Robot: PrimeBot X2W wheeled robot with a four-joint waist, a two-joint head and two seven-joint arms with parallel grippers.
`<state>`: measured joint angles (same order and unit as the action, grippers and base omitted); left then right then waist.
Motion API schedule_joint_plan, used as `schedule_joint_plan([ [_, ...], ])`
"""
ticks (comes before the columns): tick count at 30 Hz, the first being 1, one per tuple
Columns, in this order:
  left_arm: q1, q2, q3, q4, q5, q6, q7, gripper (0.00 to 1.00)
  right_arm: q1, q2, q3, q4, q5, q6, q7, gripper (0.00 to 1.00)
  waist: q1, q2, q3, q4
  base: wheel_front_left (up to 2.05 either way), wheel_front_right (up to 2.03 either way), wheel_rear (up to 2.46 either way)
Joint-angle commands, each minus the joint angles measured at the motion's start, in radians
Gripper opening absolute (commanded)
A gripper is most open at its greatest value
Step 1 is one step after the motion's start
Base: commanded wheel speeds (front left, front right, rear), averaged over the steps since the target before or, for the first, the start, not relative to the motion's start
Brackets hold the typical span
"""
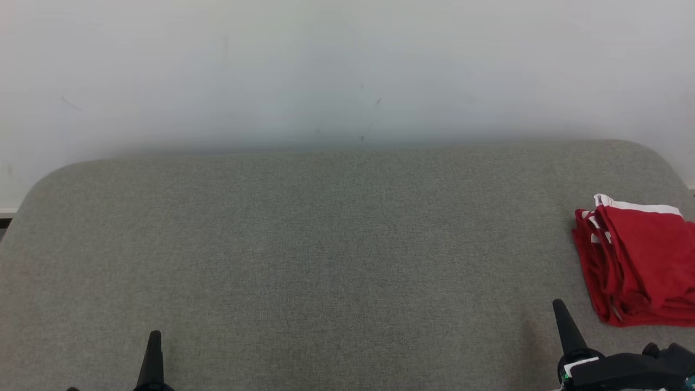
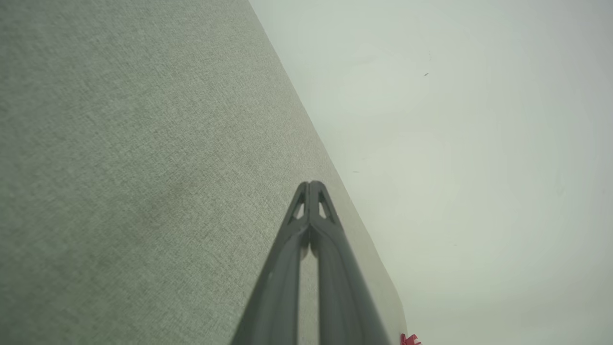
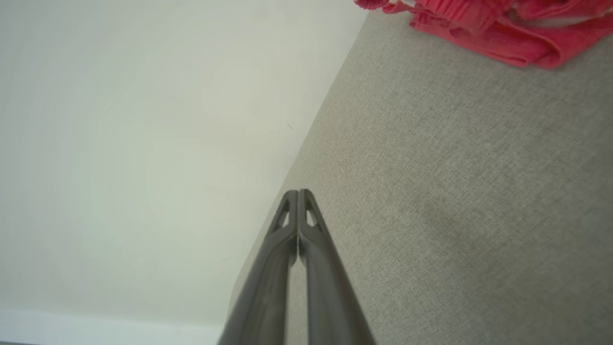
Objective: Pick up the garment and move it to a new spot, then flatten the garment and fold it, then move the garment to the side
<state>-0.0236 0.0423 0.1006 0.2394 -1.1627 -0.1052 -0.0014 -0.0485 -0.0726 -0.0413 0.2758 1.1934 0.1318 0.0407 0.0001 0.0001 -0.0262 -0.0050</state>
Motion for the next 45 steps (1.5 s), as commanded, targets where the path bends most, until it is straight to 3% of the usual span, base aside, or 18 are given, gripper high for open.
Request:
schedule_joint_plan([
  [1, -0.023, 0.007, 0.004, -0.006, -0.023, -0.004, 0.006, 0.00, -0.023, 0.003, -0.007, -0.010, 0.024, -0.001, 0.004, 0.00, -0.0001, -0.0001, 0.001, 0.000, 0.00, 0.00, 0.00],
  [45, -0.083, 0.010, 0.014, 0.005, -0.385, -0.025, 0.102, 0.00, -0.055, 0.020, -0.065, -0.029, 0.361, -0.002, 0.064, 0.00, -0.0001, -0.0001, 0.024, 0.004, 0.00, 0.00, 0.00],
])
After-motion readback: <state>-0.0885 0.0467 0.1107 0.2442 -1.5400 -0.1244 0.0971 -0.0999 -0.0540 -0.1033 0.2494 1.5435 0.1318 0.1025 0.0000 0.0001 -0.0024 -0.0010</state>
